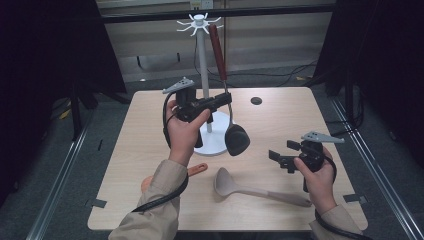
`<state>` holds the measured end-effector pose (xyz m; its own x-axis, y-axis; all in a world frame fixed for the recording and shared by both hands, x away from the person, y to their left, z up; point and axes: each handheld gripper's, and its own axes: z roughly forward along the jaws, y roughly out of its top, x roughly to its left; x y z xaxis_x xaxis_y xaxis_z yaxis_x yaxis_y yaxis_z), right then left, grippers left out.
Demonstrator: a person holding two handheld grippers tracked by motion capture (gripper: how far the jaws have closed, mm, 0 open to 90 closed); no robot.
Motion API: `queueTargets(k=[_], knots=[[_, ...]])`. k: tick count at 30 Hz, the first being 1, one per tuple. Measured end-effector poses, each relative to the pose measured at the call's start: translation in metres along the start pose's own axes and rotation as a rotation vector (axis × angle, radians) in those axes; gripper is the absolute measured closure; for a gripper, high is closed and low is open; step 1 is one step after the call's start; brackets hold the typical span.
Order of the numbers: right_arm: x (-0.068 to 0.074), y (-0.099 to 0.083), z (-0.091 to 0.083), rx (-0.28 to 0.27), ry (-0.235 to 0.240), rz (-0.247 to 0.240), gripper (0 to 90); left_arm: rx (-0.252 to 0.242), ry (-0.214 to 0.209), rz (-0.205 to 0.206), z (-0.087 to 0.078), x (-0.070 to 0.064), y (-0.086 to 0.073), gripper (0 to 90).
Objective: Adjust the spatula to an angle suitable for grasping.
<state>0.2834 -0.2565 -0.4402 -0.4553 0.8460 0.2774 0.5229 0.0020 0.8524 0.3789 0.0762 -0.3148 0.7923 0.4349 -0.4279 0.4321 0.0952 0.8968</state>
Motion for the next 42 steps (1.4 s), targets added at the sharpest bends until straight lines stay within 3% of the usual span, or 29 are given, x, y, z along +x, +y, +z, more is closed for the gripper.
queueTargets(k=[7, 20, 37, 42], knots=[[0.000, 0.001, 0.000, 0.000, 0.007, 0.002, 7.9, -0.001, 0.003, 0.004, -0.004, 0.003, -0.002, 84.8], [0.000, 0.001, 0.000, 0.003, 0.013, 0.004, 7.9, -0.036, -0.006, -0.033, -0.007, 0.018, -0.004, 84.1], [0.001, 0.000, 0.001, 0.010, 0.018, 0.003, 8.0, -0.071, 0.050, -0.043, -0.026, 0.029, -0.007, 82.5], [0.000, 0.000, 0.000, 0.008, 0.016, 0.007, 8.0, -0.075, 0.045, -0.042, -0.027, 0.033, -0.008, 82.0]])
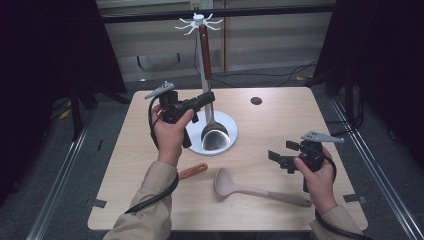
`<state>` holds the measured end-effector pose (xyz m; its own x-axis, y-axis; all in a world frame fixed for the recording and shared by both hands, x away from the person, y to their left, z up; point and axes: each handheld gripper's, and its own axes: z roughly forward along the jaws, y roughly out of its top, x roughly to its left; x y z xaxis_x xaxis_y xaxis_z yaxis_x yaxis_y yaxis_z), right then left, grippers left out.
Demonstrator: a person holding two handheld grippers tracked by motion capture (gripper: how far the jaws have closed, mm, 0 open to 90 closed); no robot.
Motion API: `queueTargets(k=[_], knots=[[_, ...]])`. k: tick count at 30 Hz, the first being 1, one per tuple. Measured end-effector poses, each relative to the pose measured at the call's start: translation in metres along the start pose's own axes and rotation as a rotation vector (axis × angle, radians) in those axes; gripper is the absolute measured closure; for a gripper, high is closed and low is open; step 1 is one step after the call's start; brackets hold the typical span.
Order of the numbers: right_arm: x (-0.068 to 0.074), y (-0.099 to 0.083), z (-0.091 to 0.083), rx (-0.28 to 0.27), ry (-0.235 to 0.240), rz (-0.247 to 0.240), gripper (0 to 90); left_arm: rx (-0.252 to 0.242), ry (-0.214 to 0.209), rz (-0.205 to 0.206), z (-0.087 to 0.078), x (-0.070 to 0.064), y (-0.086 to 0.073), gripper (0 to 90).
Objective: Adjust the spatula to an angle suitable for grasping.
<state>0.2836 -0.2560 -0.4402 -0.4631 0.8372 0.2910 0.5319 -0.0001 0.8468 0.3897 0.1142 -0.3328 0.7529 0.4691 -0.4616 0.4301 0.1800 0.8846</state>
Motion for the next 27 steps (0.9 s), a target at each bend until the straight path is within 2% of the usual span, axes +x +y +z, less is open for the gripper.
queueTargets(k=[6, 14, 27], knots=[[-0.001, 0.000, -0.001, 0.001, 0.000, 0.001, 8.0, -0.019, 0.019, -0.008, -0.002, 0.004, -0.002, 81.2], [-0.001, -0.002, 0.001, 0.006, 0.010, 0.016, 8.1, -0.038, 0.031, -0.042, 0.002, 0.011, -0.002, 79.3], [-0.004, -0.001, -0.002, 0.000, 0.008, 0.016, 8.1, -0.080, 0.065, -0.041, 0.007, 0.020, -0.007, 76.2]])
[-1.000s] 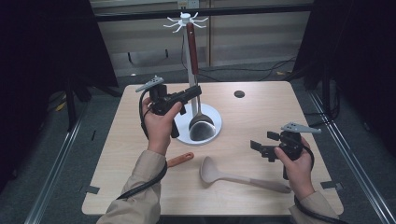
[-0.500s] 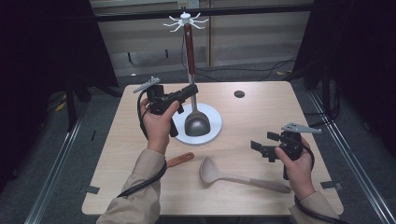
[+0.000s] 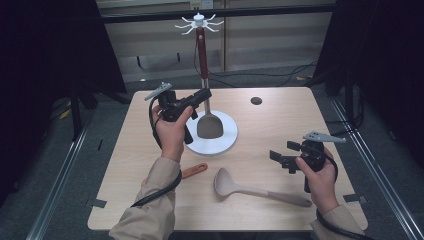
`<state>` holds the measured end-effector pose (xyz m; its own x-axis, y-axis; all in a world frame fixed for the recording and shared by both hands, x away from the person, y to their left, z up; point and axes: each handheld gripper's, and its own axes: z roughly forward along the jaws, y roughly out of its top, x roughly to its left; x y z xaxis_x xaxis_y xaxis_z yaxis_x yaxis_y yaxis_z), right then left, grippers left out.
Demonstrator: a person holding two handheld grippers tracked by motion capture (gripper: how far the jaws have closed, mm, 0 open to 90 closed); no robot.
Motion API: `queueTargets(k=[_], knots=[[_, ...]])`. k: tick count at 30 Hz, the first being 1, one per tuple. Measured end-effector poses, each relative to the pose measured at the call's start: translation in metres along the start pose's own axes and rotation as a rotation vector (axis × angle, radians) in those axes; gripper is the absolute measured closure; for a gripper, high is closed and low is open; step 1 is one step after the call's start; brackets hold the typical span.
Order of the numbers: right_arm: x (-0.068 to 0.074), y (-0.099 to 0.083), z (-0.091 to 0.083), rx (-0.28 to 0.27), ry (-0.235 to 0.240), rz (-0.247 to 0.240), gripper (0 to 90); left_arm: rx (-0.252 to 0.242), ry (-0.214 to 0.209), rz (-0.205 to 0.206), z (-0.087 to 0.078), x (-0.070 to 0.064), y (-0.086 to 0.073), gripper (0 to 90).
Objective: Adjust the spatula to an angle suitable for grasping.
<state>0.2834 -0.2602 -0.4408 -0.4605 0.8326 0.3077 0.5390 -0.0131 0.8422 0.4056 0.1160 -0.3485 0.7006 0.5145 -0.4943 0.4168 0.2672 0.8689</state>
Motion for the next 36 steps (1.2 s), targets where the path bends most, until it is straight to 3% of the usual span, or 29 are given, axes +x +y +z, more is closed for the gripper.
queueTargets(k=[11, 19, 27, 33, 36], knots=[[0.001, 0.000, -0.001, 0.003, -0.003, -0.004, 8.1, -0.017, 0.023, 0.009, 0.002, 0.004, 0.001, 74.0], [0.001, 0.001, -0.001, 0.004, 0.001, -0.006, 8.1, -0.034, 0.022, -0.033, 0.007, 0.009, -0.003, 72.6], [-0.001, 0.002, -0.003, -0.004, 0.001, -0.002, 8.1, -0.032, 0.022, -0.037, 0.011, 0.011, -0.003, 71.5], [-0.001, 0.001, -0.003, -0.006, 0.013, 0.006, 8.0, -0.047, 0.032, -0.021, 0.008, 0.008, 0.000, 69.2], [0.000, 0.002, -0.003, -0.008, 0.010, 0.004, 8.0, -0.067, 0.038, 0.032, 0.002, 0.006, 0.003, 67.3]])
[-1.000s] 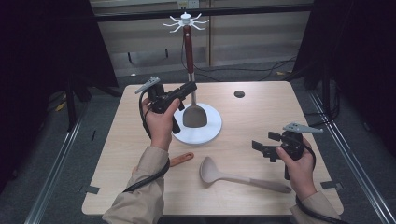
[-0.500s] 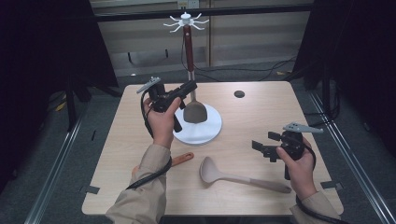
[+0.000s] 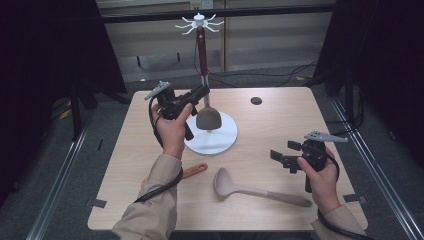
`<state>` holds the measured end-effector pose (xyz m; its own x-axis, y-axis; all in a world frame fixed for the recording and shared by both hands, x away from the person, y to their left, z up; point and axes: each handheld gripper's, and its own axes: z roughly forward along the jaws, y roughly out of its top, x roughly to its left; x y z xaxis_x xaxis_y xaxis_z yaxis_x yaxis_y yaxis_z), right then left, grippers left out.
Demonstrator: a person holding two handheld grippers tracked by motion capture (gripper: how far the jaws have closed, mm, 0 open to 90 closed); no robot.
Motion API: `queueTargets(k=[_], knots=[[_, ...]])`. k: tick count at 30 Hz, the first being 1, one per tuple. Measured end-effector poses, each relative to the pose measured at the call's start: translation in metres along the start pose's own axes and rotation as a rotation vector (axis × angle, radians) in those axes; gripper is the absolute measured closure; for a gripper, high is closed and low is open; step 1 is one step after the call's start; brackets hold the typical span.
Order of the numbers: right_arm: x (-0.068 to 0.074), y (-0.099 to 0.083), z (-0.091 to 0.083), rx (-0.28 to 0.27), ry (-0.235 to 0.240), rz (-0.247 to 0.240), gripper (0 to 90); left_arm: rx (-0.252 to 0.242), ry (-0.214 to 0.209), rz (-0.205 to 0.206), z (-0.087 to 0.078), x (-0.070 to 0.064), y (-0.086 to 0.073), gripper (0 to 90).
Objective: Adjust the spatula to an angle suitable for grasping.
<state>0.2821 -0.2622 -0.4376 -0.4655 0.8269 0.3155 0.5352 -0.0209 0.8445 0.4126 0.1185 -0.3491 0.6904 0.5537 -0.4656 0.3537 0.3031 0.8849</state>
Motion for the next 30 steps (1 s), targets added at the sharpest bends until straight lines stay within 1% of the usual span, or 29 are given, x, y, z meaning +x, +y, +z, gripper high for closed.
queueTargets(k=[2, 3, 4, 6, 8, 10, 11, 14, 15, 16, 17, 19, 20, 21, 23, 24, 28, 30], knots=[[0.000, 0.000, 0.000, -0.002, 0.002, 0.000, 8.0, -0.020, -0.008, 0.019, -0.003, -0.004, 0.004, 66.5], [0.000, 0.000, 0.000, -0.003, 0.003, 0.001, 8.0, -0.029, 0.004, 0.048, -0.005, -0.006, 0.006, 66.2], [0.000, 0.000, 0.000, -0.002, 0.003, 0.003, 8.0, -0.037, 0.006, 0.063, -0.007, -0.007, 0.008, 66.2], [0.000, 0.000, 0.000, -0.003, 0.004, 0.002, 8.1, -0.075, 0.010, 0.079, -0.010, -0.011, 0.013, 66.4], [0.001, 0.001, 0.000, -0.006, 0.007, 0.002, 8.0, -0.103, 0.019, 0.104, -0.012, -0.017, 0.019, 67.6], [0.001, 0.002, -0.001, -0.009, 0.006, 0.006, 8.1, -0.127, 0.018, 0.118, -0.013, -0.023, 0.024, 70.1], [0.002, 0.002, -0.001, -0.010, 0.008, 0.007, 8.0, -0.137, 0.020, 0.139, -0.013, -0.027, 0.028, 71.9], [0.002, 0.002, -0.001, -0.011, 0.009, 0.003, 8.0, -0.168, 0.011, 0.143, -0.014, -0.034, 0.034, 77.1], [0.002, 0.002, -0.001, -0.016, 0.010, 0.013, 8.1, -0.178, 0.021, 0.147, -0.013, -0.037, 0.036, 78.7], [0.002, 0.002, -0.001, -0.014, 0.007, 0.009, 8.1, -0.188, 0.030, 0.144, -0.013, -0.039, 0.038, 80.9], [0.002, 0.002, -0.002, -0.012, 0.005, 0.005, 8.3, -0.188, 0.027, 0.145, -0.013, -0.041, 0.040, 83.0], [0.001, 0.002, -0.002, -0.012, 0.001, 0.005, 8.3, -0.195, 0.038, 0.143, -0.011, -0.044, 0.043, 86.5], [0.001, 0.002, -0.002, -0.011, 0.001, 0.005, 8.4, -0.188, 0.038, 0.146, -0.010, -0.046, 0.045, 88.0], [0.000, 0.002, -0.002, -0.011, 0.000, 0.005, 8.5, -0.190, 0.034, 0.138, -0.008, -0.048, 0.046, 89.0], [0.000, 0.002, -0.002, -0.011, 0.001, 0.005, 8.5, -0.195, 0.035, 0.147, -0.006, -0.051, 0.049, 89.9], [0.000, 0.002, -0.002, -0.014, 0.002, 0.008, 8.5, -0.198, 0.020, 0.142, -0.004, -0.053, 0.051, 90.0], [0.000, 0.002, -0.002, -0.018, 0.002, 0.008, 8.5, -0.211, 0.001, 0.144, 0.002, -0.058, 0.057, 90.0], [0.000, 0.002, -0.002, -0.019, 0.001, 0.008, 8.5, -0.211, -0.002, 0.152, 0.005, -0.061, 0.061, 90.0]])
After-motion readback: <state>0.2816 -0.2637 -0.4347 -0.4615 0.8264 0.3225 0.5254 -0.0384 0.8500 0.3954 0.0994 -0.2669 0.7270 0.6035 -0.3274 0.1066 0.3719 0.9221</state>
